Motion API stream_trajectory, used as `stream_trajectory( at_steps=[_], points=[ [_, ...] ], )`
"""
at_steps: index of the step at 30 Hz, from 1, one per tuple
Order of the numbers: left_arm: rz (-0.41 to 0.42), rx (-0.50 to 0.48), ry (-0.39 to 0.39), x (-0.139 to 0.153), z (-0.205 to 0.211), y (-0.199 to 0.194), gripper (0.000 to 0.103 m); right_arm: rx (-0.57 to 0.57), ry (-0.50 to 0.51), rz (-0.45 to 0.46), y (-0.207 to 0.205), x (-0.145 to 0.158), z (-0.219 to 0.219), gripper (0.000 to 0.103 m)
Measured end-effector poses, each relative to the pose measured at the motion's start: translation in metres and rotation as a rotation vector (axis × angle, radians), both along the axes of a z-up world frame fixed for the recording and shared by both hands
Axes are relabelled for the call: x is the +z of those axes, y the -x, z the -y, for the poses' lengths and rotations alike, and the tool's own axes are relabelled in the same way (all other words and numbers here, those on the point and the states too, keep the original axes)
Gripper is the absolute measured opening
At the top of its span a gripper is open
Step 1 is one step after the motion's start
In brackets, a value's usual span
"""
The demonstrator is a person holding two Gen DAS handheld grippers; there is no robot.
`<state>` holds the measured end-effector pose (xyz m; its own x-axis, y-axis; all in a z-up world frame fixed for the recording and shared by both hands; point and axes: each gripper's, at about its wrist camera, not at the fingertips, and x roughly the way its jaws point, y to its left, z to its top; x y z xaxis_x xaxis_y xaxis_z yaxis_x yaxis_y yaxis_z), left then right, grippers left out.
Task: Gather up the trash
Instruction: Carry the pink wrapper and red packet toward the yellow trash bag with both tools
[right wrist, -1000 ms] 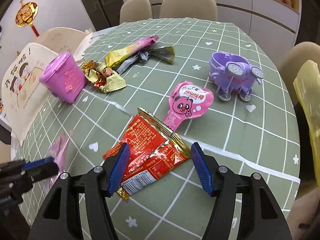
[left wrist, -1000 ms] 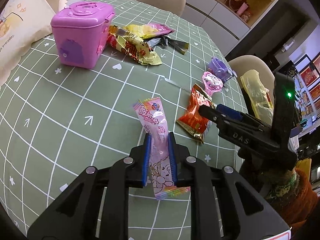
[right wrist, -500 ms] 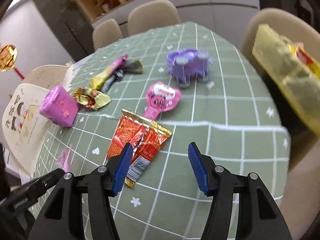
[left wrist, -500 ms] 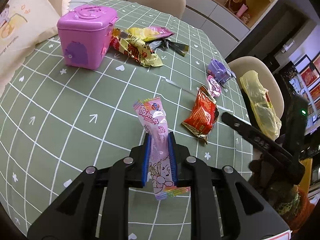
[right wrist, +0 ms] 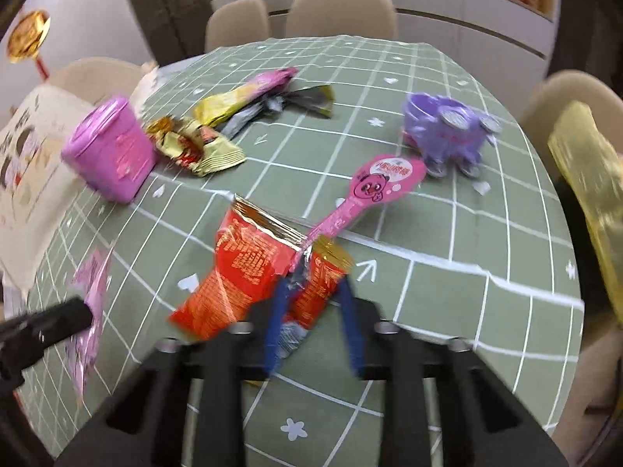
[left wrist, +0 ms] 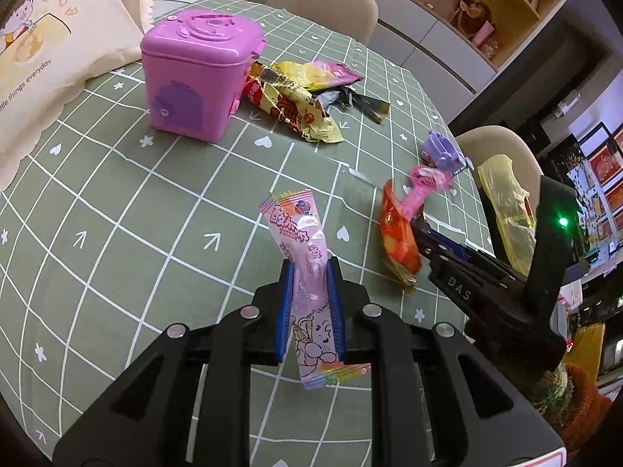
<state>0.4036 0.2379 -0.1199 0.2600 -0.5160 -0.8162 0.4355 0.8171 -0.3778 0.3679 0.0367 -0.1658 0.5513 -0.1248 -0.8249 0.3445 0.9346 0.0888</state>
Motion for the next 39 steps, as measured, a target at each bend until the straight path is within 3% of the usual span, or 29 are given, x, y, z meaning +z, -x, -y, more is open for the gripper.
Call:
stream_trajectory(
  at_steps=[4,11,17,30,39],
  points=[
    [0.001,-0.001,0.004,0.006,0.003,0.002,0.016,0.032,0.033,0.036,0.013,0.017,0.0,0.006],
    [0.032,-0.05,0.007,0.028,0.025,0.023,0.016,0.012,0.058,0.14,0.054,0.065,0.018,0.005],
    [0.115,-0.119,0.012,0.061,0.059,0.048,0.016,-0.027,0.072,0.22,0.103,0.106,0.047,0.005],
    [0.311,-0.302,0.092,0.142,0.178,0.099,0.016,-0.094,0.164,0.365,0.189,0.179,0.13,0.005],
    [0.367,-0.44,0.175,0.166,0.269,0.133,0.016,-0.19,0.248,0.423,0.238,0.215,0.202,0.005]
  ],
)
